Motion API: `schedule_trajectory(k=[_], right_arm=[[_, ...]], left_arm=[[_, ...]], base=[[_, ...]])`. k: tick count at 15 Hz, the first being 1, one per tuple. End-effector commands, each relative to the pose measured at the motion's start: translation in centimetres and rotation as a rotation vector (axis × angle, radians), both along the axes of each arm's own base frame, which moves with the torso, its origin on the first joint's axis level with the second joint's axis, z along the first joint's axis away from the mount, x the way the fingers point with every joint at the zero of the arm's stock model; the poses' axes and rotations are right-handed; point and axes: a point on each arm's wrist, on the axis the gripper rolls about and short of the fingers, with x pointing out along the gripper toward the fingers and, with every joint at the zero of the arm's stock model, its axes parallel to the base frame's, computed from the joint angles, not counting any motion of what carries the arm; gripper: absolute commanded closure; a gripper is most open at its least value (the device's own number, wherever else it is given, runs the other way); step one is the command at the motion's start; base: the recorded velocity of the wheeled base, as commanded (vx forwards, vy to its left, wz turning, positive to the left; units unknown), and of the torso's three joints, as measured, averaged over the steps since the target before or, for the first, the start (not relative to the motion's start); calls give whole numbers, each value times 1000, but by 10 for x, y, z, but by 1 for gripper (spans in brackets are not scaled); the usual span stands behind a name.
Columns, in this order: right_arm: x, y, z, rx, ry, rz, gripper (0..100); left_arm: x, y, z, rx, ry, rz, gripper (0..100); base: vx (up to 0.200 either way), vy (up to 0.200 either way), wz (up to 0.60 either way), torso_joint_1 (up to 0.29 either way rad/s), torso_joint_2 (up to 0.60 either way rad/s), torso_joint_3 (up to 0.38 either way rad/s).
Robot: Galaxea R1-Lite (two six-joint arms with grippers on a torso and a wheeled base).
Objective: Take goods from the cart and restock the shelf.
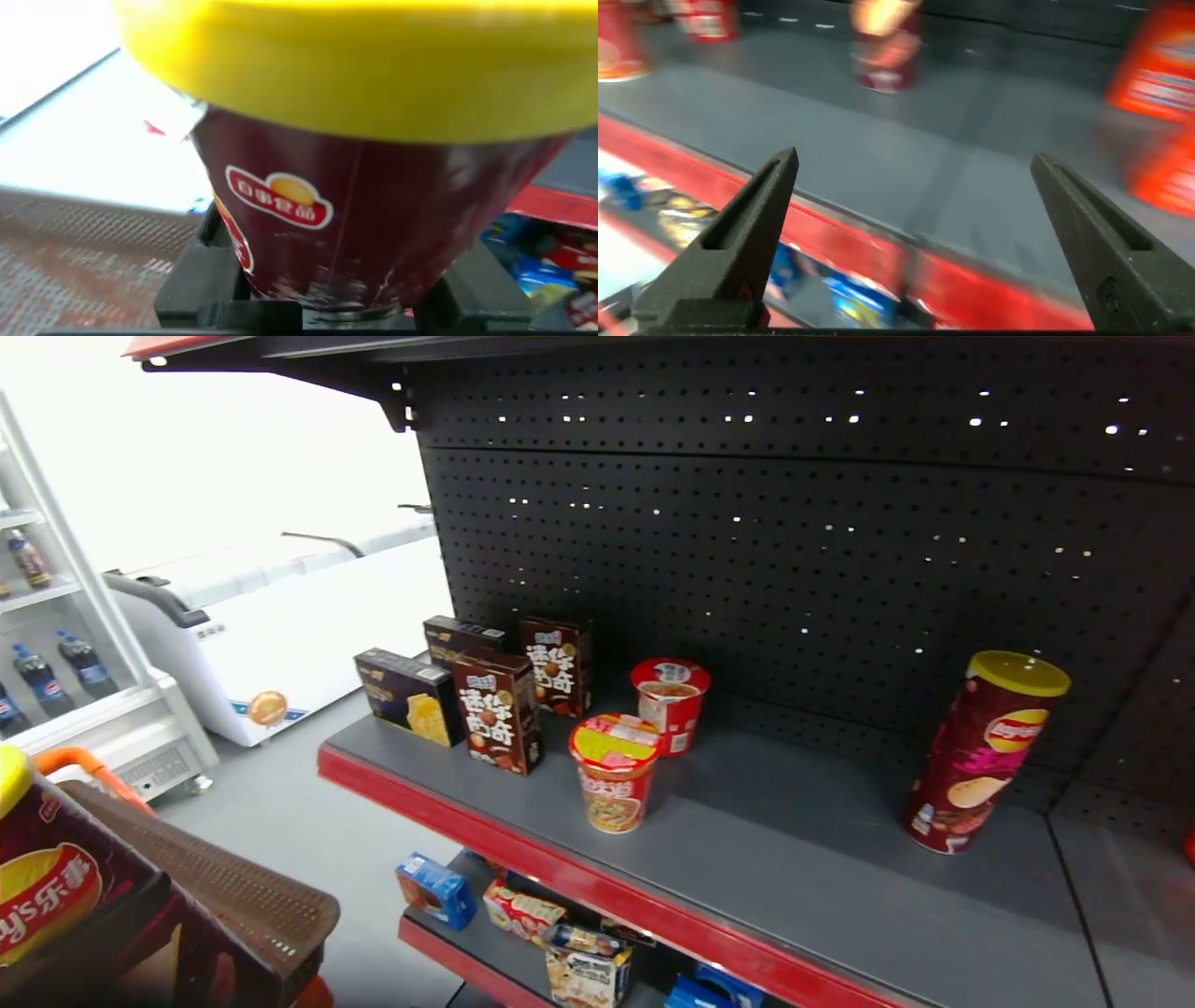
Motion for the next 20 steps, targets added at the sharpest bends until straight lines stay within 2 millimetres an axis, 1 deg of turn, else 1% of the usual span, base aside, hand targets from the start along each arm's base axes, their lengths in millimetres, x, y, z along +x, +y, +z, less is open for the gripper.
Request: schedule_trajectory(k=[1, 8, 16, 19, 20], right_arm=[[0, 0, 0, -1, 0, -1, 0], [0, 0, 0, 0, 0, 0, 0], [0, 0, 0, 0, 0, 0, 0], [0, 0, 0, -3, -1, 2, 0], [0, 0, 0, -7, -1, 14, 0]], left_arm=[[1, 0, 0, -1, 4, 0, 100], [1, 0, -1, -2, 6, -1, 100], [1, 0, 1, -11, 1, 4, 100], [0, 1, 3, -32, -2, 25, 100], [1, 3, 5, -30, -11, 62, 100]], base=[[0, 0, -600, 7, 2, -2], [0, 0, -600, 2, 3, 0], [0, 0, 0, 0, 0, 0], [0, 0, 0, 0, 0, 0], [0, 0, 0, 0, 0, 0]])
